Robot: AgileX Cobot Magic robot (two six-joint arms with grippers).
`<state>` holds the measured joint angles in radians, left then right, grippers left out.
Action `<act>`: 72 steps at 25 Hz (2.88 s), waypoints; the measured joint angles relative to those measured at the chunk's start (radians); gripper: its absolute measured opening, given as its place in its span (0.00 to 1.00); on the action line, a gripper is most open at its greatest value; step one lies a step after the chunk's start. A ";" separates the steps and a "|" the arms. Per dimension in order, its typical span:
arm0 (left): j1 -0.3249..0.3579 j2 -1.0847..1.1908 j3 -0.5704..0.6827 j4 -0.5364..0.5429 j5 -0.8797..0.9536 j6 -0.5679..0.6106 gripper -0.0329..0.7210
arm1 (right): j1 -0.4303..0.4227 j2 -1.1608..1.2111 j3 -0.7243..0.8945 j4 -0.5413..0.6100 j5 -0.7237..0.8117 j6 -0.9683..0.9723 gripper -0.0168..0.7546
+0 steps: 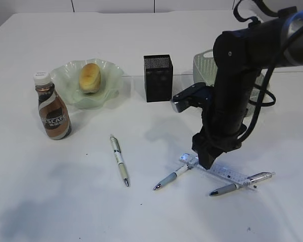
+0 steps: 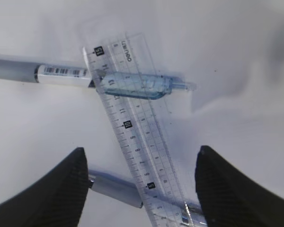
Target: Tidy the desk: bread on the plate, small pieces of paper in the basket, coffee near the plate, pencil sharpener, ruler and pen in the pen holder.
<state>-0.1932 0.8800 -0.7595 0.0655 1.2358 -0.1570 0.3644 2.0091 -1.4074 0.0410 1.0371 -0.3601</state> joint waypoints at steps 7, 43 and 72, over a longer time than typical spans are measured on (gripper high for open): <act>0.000 0.000 0.000 0.002 0.000 0.000 0.66 | 0.000 0.007 0.067 0.000 -0.054 0.000 0.74; 0.000 0.000 0.000 0.011 0.000 0.000 0.66 | 0.000 0.069 0.069 -0.023 -0.136 0.000 0.74; 0.000 0.000 0.000 0.013 0.000 0.001 0.66 | 0.000 0.086 0.063 -0.023 -0.121 0.004 0.74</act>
<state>-0.1932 0.8800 -0.7595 0.0785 1.2358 -0.1563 0.3644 2.0951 -1.3442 0.0185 0.9161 -0.3563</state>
